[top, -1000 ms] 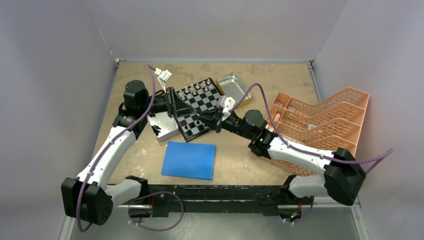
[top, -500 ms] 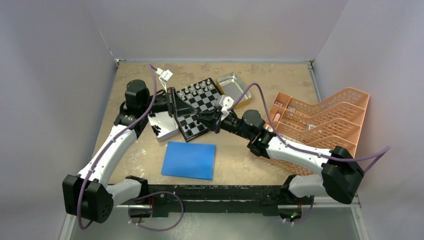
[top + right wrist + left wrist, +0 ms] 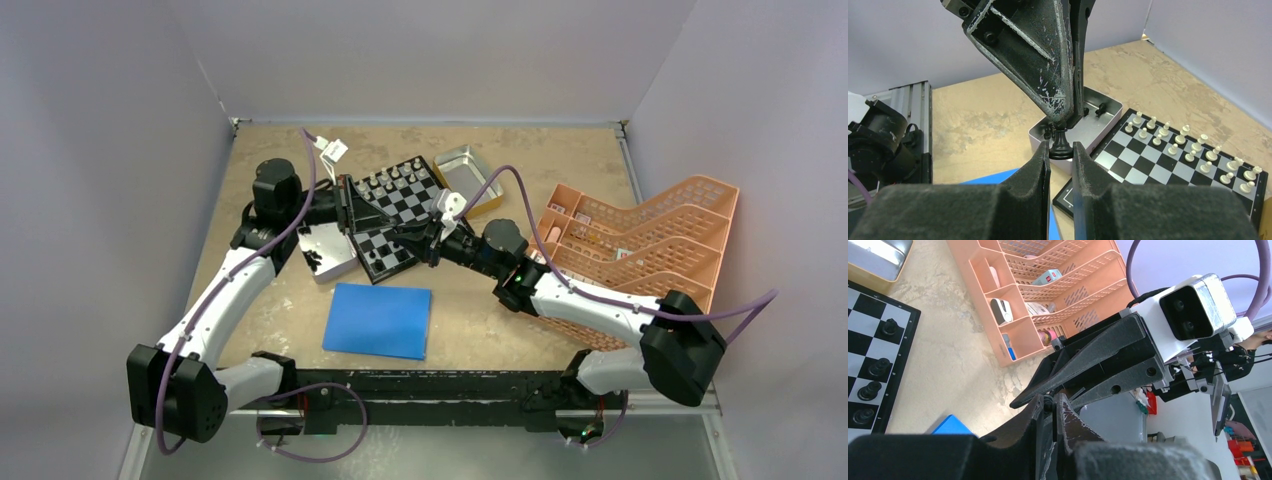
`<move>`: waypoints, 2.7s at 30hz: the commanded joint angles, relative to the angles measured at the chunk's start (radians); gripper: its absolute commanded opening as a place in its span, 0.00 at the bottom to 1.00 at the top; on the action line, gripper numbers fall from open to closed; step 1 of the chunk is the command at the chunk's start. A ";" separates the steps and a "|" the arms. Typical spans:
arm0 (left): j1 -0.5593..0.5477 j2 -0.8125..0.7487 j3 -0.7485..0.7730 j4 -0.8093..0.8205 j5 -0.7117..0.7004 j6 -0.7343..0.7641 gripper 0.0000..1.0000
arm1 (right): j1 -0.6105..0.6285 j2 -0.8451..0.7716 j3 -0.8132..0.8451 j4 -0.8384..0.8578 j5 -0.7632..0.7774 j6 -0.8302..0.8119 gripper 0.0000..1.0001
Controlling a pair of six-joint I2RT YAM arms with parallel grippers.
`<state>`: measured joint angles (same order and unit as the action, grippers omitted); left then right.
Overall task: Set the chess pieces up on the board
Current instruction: Place the chess piece on the chessboard.
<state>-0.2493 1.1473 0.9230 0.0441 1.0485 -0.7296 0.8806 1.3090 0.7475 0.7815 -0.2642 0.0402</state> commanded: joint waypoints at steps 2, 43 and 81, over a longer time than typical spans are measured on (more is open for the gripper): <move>-0.010 0.004 -0.001 0.040 0.047 0.023 0.10 | 0.001 0.000 0.050 0.044 0.006 0.006 0.04; -0.034 0.257 0.293 -0.185 -0.588 0.429 0.00 | -0.001 -0.295 -0.014 -0.327 0.515 0.216 0.99; -0.324 0.758 0.445 -0.298 -0.950 0.519 0.00 | -0.002 -0.691 -0.106 -0.462 0.740 0.262 0.99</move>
<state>-0.5663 1.9087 1.3499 -0.2661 0.1101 -0.2409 0.8814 0.6216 0.6170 0.2886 0.4789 0.2989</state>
